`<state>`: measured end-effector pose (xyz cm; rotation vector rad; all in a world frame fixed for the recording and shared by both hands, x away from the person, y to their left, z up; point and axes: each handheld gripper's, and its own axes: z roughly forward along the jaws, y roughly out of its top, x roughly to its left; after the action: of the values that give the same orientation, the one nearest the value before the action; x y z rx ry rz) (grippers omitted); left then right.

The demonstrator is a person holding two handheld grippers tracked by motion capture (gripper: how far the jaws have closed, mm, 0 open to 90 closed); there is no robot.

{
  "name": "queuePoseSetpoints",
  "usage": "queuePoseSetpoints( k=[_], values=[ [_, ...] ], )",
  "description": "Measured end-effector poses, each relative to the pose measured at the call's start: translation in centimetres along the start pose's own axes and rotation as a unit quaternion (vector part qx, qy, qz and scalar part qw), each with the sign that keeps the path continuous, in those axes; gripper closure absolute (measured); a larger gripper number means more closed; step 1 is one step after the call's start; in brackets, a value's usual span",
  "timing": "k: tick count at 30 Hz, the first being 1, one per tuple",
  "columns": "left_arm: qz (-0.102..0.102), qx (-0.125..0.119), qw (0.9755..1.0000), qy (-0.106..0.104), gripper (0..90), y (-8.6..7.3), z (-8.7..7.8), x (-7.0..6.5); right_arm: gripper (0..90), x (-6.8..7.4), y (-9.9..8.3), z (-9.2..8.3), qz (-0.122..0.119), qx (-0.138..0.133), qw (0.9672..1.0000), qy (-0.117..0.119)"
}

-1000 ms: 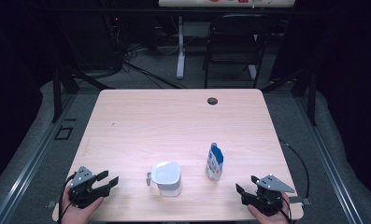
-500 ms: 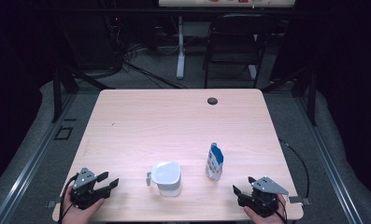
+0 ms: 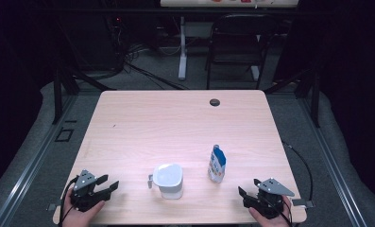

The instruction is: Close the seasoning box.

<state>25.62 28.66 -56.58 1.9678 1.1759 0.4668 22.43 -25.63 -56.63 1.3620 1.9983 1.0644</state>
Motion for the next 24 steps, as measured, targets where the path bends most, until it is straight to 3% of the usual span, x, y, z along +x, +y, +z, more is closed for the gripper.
queuePoseSetpoints(
  k=[24],
  values=[
    [0.016, 0.003, 0.9999, -0.005, 45.1, 0.21, 0.38, -0.66, 33.1, 0.14, 0.02, 0.25, 0.0, -0.005, 1.0, 0.001]
  ],
)
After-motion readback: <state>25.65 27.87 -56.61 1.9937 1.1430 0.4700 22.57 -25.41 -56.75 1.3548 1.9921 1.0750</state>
